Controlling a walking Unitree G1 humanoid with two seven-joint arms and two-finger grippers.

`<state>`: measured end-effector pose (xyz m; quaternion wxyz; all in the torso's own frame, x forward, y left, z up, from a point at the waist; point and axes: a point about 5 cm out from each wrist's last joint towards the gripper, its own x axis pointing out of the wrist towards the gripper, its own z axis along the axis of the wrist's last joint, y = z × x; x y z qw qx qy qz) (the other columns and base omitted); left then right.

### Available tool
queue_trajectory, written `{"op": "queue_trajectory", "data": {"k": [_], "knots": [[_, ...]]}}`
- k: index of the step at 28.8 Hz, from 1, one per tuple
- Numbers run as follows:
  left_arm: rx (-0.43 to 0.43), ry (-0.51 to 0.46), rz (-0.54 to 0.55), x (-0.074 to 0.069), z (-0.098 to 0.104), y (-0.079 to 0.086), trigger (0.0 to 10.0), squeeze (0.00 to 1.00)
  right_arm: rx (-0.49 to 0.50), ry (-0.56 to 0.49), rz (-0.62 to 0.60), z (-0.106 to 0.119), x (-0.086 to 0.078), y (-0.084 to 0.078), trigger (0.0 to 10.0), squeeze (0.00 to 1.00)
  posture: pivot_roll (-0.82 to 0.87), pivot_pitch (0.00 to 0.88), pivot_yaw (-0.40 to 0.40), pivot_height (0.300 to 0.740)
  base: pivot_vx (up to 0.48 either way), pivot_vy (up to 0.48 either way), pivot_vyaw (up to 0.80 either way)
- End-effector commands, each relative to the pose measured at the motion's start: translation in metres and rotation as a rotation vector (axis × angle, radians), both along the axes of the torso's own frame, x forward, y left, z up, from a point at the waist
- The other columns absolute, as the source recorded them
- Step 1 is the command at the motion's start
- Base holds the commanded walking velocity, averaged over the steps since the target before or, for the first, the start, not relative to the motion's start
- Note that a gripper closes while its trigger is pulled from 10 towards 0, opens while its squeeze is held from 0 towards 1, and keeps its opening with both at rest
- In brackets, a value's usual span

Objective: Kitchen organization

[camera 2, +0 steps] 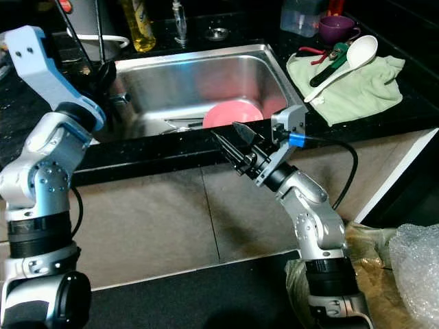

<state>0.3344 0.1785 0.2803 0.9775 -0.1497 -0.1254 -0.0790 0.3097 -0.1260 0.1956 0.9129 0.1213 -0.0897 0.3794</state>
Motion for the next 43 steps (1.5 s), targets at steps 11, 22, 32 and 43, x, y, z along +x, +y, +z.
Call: {"op": "queue_trajectory", "data": {"k": [11, 22, 32, 43], "knots": [[0.011, -0.014, 0.017, 0.0, 0.003, 0.005, 10.0, 0.0, 0.036, -0.013, 0.015, 0.004, -0.001, 0.003, 10.0, 0.0, -0.02, 0.023, 0.044, 0.74, 0.348, 0.0, 0.0], [0.026, 0.045, 0.008, 0.004, -0.006, 0.007, 10.0, 0.0, 0.033, -0.011, 0.011, 0.004, 0.0, 0.002, 10.0, 0.0, -0.02, 0.023, 0.043, 0.74, 0.117, 0.0, 0.0], [0.245, 0.265, -0.01, 0.014, -0.04, 0.015, 10.0, 0.0, 0.0, -0.004, 0.001, 0.001, 0.001, -0.002, 10.0, 0.0, -0.04, 0.031, 0.044, 0.74, 0.0, 0.0, 0.0], [0.528, 0.328, -0.06, 0.026, -0.073, 0.015, 10.0, 0.0, -0.021, 0.01, -0.005, -0.002, -0.006, -0.006, 10.0, 0.0, -0.06, 0.051, 0.053, 0.74, 0.0, 0.0, 0.0]]}}
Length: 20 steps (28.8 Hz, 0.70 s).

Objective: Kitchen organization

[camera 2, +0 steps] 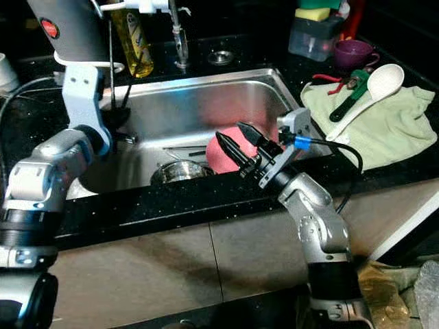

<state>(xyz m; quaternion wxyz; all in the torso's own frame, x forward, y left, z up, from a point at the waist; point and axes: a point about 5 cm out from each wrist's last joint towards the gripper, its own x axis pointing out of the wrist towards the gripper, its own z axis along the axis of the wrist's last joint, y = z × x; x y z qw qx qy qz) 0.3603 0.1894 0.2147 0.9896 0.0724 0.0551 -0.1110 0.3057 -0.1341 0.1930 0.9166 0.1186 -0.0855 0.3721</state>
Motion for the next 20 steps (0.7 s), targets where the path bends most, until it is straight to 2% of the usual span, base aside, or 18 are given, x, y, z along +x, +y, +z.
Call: {"op": "queue_trajectory", "data": {"k": [1, 10, 19, 20], "knots": [[0.064, 0.016, -0.022, 0.003, -0.011, 0.003, 10.0, 0.0, -0.015, 0.004, 0.009, 0.0, -0.003, 0.001, 10.0, 0.0, -0.06, 0.052, 0.054, 0.74, 0.0, 0.0, 0.0], [0.114, 0.086, -0.116, 0.012, -0.037, -0.002, 10.0, 0.0, -0.023, 0.012, 0.005, -0.001, -0.01, -0.001, 10.0, 0.0, -0.08, 0.072, 0.062, 0.74, 0.0, 0.0, 0.0], [0.05, 0.183, -0.196, 0.014, -0.064, -0.011, 10.0, 0.0, -0.033, 0.024, -0.002, -0.002, -0.016, -0.005, 10.0, 0.0, -0.1, 0.083, 0.063, 0.74, 0.0, 0.0, 0.0], [0.029, 0.191, -0.211, 0.014, -0.066, -0.013, 10.0, 0.32, -0.035, 0.026, -0.004, -0.002, -0.017, -0.006, 10.0, 0.0, -0.1, 0.087, 0.062, 0.74, 0.0, 0.0, 0.0]]}}
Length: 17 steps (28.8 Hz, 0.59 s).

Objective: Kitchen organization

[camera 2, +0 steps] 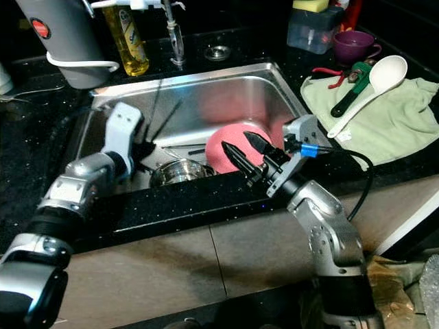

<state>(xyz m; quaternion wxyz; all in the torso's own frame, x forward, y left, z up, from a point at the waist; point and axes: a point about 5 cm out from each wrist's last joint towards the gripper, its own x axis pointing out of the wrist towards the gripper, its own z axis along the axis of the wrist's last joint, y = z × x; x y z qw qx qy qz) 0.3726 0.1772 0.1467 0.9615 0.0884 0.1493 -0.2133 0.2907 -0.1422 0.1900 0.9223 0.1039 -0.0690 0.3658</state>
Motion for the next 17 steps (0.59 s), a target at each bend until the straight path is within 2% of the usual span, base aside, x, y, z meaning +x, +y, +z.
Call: {"op": "queue_trajectory", "data": {"k": [1, 2, 3, 4, 12, 17], "knots": [[-0.019, -0.009, -0.012, 0.002, 0.002, -0.001, 10.0, 0.32, 0.005, 0.004, 0.01, 0.001, -0.002, 0.002, 10.0, 0.0, -0.1, 0.087, 0.062, 0.74, 0.0, 0.0, 0.0], [-0.03, -0.007, -0.014, 0.002, 0.001, -0.002, 10.0, 0.69, 0.003, 0.006, 0.009, 0.001, -0.003, 0.002, 10.0, 0.0, -0.1, 0.087, 0.062, 0.74, 0.0, 0.0, 0.0], [-0.03, -0.007, -0.014, 0.002, 0.001, -0.002, 10.0, 0.69, 0.003, 0.006, 0.009, 0.001, -0.003, 0.002, 10.0, 0.0, -0.1, 0.087, 0.062, 0.74, 0.0, 0.0, 0.0], [-0.034, -0.008, -0.017, 0.003, 0.0, -0.002, 10.0, 1.0, 0.003, 0.008, 0.008, 0.001, -0.003, 0.002, 10.0, 0.0, -0.1, 0.089, 0.062, 0.74, 0.0, 0.0, 0.0], [-0.07, -0.063, -0.018, 0.005, 0.013, -0.002, 10.0, 1.0, 0.009, 0.014, 0.012, 0.001, -0.002, 0.004, 10.0, 0.0, -0.09, 0.085, 0.058, 0.74, 0.0, 0.0, 0.0], [-0.091, -0.158, 0.001, 0.004, 0.035, -0.001, 10.0, 1.0, 0.016, 0.008, 0.017, 0.002, 0.001, 0.006, 10.0, 0.0, -0.08, 0.074, 0.051, 0.74, 0.0, 0.0, 0.0]]}}
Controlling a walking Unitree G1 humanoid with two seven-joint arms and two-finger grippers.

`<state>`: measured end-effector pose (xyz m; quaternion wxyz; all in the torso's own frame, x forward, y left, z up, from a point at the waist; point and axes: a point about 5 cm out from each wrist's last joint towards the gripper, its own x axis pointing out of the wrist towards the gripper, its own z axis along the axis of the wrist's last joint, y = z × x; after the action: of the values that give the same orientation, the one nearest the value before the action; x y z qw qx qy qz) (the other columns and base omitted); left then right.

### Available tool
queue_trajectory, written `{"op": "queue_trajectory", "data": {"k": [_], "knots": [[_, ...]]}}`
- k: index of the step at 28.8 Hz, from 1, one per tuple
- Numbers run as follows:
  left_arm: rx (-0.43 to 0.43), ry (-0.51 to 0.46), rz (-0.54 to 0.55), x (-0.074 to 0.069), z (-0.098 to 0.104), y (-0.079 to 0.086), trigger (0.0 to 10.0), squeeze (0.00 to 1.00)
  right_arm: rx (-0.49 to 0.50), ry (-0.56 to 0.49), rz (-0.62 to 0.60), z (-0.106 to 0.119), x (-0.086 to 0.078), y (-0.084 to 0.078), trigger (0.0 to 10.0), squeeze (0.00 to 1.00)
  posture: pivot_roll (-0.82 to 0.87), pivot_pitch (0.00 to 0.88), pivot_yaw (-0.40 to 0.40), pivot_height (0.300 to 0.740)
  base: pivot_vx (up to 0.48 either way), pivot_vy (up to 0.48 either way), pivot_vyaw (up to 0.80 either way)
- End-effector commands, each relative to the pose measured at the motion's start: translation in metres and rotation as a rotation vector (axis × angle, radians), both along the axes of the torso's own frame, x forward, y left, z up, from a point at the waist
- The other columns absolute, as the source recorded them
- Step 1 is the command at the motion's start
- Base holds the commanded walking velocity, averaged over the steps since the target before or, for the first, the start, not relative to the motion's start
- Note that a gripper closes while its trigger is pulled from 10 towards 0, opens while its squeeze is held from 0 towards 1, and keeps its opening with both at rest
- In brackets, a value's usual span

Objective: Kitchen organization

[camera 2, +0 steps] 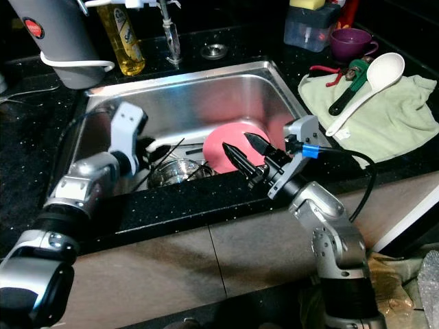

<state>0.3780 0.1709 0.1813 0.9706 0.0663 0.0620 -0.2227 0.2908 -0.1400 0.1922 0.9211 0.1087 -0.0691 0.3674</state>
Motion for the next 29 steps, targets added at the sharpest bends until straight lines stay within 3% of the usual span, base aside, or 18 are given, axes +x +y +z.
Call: {"op": "queue_trajectory", "data": {"k": [1, 5, 14, 18, 22, 29], "knots": [[-0.03, -0.042, 0.047, -0.004, 0.01, 0.004, 10.0, 0.0, 0.012, 0.003, 0.014, 0.0, 0.001, 0.004, 10.0, 0.0, -0.08, 0.069, 0.048, 0.74, 0.0, 0.0, 0.0], [-0.127, -0.141, 0.124, -0.016, 0.031, 0.001, 10.0, 0.0, 0.023, -0.005, 0.024, 0.002, 0.005, 0.008, 10.0, 0.0, -0.06, 0.058, 0.041, 0.74, 0.0, 0.0, 0.0], [-0.202, -0.159, 0.202, -0.042, 0.027, -0.008, 10.0, 0.0, 0.034, -0.005, 0.041, 0.001, 0.01, 0.013, 10.0, 0.0, -0.04, 0.042, 0.029, 0.74, 0.0, 0.0, 0.0], [-0.25, -0.181, 0.237, -0.058, 0.031, -0.021, 10.0, 0.0, 0.044, 0.001, 0.043, -0.001, 0.014, 0.017, 10.0, 0.0, -0.02, 0.035, 0.029, 0.74, 0.0, 0.0, 0.0], [-0.23, -0.228, 0.242, -0.06, 0.04, -0.025, 10.0, 0.0, 0.052, 0.001, 0.048, -0.002, 0.015, 0.02, 10.0, 0.0, -0.02, 0.03, 0.031, 0.74, 0.0, 0.0, 0.0], [-0.211, -0.312, 0.347, -0.06, 0.057, -0.014, 10.0, 0.0, 0.054, -0.002, 0.045, -0.002, 0.016, 0.02, 10.0, 0.0, -0.02, 0.027, 0.032, 0.74, 0.0, 0.084, 0.0]]}}
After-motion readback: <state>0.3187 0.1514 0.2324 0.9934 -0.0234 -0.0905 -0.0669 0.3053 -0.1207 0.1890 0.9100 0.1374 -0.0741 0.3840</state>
